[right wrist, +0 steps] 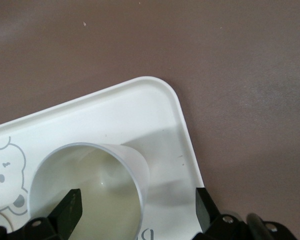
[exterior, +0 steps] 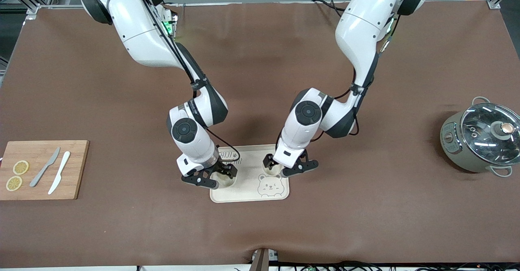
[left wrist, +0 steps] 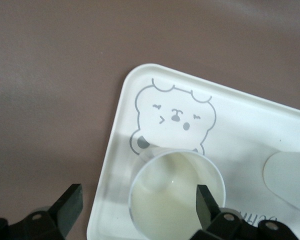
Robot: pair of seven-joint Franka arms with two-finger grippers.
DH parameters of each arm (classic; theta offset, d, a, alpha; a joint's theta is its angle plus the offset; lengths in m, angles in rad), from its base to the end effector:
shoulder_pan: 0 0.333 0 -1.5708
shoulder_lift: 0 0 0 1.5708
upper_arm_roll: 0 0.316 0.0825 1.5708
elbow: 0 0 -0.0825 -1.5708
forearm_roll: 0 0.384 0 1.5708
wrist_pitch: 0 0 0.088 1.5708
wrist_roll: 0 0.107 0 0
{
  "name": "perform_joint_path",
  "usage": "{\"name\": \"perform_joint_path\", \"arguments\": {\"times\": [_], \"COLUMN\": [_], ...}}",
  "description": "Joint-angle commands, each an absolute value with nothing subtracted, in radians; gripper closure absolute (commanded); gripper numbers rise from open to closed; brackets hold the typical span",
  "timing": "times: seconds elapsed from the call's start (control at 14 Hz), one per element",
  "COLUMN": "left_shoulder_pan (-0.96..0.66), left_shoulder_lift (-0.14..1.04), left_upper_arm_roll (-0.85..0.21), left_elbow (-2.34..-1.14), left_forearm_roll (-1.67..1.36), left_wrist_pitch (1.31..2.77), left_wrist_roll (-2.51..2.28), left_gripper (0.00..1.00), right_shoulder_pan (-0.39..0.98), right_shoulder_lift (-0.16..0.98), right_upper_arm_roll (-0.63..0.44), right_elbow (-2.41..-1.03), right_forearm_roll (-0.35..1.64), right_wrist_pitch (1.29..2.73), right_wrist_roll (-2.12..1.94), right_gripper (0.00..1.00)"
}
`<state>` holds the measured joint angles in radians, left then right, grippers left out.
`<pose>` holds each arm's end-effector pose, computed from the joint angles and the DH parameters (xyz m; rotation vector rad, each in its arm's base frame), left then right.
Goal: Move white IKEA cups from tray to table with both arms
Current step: 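Grasp and lift the cups, carrying them apart off the tray with both grippers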
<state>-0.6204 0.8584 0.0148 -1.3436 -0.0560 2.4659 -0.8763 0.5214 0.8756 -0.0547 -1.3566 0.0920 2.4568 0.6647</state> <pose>0.6271 -0.4375 0.2368 2.8966 0.4424 0.2571 0.6732 0.3504 0.2172 -2.9654 0.3550 -0.2651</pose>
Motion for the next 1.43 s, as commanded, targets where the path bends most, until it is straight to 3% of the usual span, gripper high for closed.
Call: {"name": "perform_joint_path", "arguments": {"times": [0.0,0.07,0.14,0.21,0.29,0.36,0.43,0.64,0.86,1.36], "left_shoulder_pan": [-0.632,-0.632,-0.632,-0.630,-0.629,-0.629,-0.627,-0.623,-0.623,-0.591], "left_shoulder_lift": [0.876,0.876,0.876,0.876,0.876,0.876,0.876,0.873,0.856,0.755], "left_upper_arm_roll": [0.029,0.029,0.029,0.029,0.029,0.029,0.031,0.035,0.052,0.124], "left_elbow": [-1.325,-1.325,-1.325,-1.325,-1.325,-1.325,-1.324,-1.324,-1.322,-1.319], "left_forearm_roll": [-0.032,-0.032,-0.032,-0.032,-0.032,-0.032,-0.032,-0.032,-0.032,-0.034], "left_wrist_pitch": [2.465,2.464,2.464,2.464,2.464,2.464,2.462,2.462,2.454,2.378], "left_wrist_roll": [-0.893,-0.894,-0.894,-0.894,-0.894,-0.894,-0.894,-0.894,-0.893,-0.887], "left_gripper": [0.00,0.14,0.26,0.40,0.57,0.71,0.81,0.98,1.00,1.00], "right_shoulder_pan": [0.532,0.532,0.532,0.532,0.532,0.532,0.532,0.532,0.532,0.532], "right_shoulder_lift": [0.888,0.888,0.888,0.888,0.888,0.890,0.890,0.893,0.894,0.865], "right_upper_arm_roll": [-0.067,-0.067,-0.067,-0.067,-0.067,-0.067,-0.067,-0.067,-0.067,-0.067], "right_elbow": [-1.328,-1.328,-1.328,-1.328,-1.328,-1.328,-1.328,-1.328,-1.328,-1.324], "right_forearm_roll": [0.083,0.083,0.083,0.081,0.078,0.078,0.078,0.078,0.078,0.084], "right_wrist_pitch": [2.453,2.451,2.451,2.451,2.451,2.451,2.451,2.451,2.451,2.427], "right_wrist_roll": [0.693,0.693,0.692,0.690,0.690,0.690,0.690,0.690,0.690,0.689], "right_gripper": [0.00,0.00,0.08,0.30,0.43,0.48,0.56,0.76,1.00,1.00]}}
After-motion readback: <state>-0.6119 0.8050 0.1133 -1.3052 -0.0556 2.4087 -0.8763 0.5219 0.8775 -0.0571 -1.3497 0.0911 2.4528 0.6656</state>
